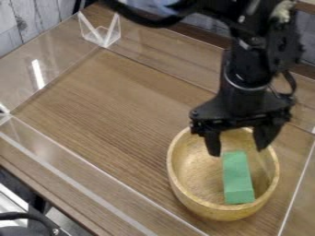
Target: Put green object into wooden bowl
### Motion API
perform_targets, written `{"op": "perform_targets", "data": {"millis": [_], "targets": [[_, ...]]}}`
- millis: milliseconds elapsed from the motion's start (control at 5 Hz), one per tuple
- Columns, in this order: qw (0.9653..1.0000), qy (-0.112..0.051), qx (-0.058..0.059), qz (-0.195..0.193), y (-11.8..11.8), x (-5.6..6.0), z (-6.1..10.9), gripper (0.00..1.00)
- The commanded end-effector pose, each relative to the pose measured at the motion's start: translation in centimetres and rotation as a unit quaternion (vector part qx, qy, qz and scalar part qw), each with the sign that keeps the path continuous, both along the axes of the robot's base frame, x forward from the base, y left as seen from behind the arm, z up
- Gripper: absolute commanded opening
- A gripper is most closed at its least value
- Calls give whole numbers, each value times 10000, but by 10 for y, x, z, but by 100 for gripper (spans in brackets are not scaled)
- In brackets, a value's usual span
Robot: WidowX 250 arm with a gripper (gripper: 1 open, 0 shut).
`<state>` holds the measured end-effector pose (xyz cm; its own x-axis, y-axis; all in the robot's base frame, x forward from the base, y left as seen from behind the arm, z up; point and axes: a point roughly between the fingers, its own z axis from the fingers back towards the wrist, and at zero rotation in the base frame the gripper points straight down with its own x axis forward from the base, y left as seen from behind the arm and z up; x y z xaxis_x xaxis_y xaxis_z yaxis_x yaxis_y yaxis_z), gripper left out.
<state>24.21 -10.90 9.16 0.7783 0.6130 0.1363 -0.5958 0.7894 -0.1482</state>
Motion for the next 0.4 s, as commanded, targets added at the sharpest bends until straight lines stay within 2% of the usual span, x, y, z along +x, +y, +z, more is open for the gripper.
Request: {"op": "perform_targets", "data": {"millis": [0, 200], "targets": [[9992, -250, -93, -290, -9, -5, 6, 100], [9973, -292, -91, -669, -14, -7, 1, 100]]}}
